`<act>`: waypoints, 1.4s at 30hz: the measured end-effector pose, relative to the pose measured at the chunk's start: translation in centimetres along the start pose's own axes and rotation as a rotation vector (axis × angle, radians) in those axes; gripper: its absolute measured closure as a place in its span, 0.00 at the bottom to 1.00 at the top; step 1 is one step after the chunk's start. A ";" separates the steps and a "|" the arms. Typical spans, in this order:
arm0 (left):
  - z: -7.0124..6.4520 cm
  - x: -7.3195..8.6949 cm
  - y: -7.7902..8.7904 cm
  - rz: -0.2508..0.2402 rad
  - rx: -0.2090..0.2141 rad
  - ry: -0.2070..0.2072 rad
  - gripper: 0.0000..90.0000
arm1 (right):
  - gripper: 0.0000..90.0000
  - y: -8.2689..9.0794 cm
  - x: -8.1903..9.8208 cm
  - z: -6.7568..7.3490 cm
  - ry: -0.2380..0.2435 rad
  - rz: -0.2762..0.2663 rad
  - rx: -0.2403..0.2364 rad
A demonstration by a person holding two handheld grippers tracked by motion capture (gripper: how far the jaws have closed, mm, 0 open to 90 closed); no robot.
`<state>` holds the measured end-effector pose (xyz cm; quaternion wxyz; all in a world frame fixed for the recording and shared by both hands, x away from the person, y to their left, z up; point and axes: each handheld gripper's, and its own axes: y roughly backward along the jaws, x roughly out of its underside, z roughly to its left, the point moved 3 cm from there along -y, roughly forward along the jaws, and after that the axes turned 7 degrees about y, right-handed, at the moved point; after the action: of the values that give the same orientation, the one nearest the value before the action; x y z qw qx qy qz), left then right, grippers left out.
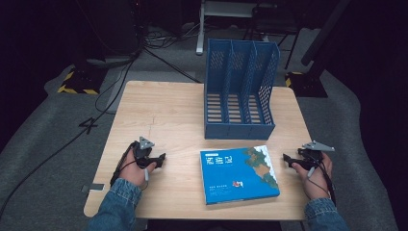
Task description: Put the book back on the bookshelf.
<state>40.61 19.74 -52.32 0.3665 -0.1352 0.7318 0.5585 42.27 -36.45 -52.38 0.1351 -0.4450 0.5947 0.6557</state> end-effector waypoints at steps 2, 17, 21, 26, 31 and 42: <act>-0.3 -0.3 0.1 0.005 0.005 -0.002 0.35 | 0.29 0.1 0.0 0.0 -0.001 0.000 0.004; -5.4 -3.1 2.2 -0.061 0.165 -0.035 0.40 | 0.33 2.4 -0.8 1.9 0.034 -0.009 -0.012; -8.3 -3.8 2.4 -0.040 0.293 -0.017 0.42 | 0.33 3.4 -1.2 3.0 0.054 -0.025 -0.041; -11.0 -4.1 1.7 0.017 0.394 -0.003 0.45 | 0.32 4.5 -1.5 4.2 0.074 -0.029 -0.072; -12.5 -4.0 0.4 0.064 0.428 -0.008 0.43 | 0.32 5.4 -1.6 5.2 0.094 -0.023 -0.103; -13.5 -3.5 -1.8 0.171 0.420 -0.005 0.40 | 0.32 7.1 -2.7 9.5 0.200 -0.033 -0.198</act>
<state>38.96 6.06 -49.72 0.3396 0.0080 0.8399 0.4232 34.81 -28.75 -46.66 0.0414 -0.5292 0.5301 0.6613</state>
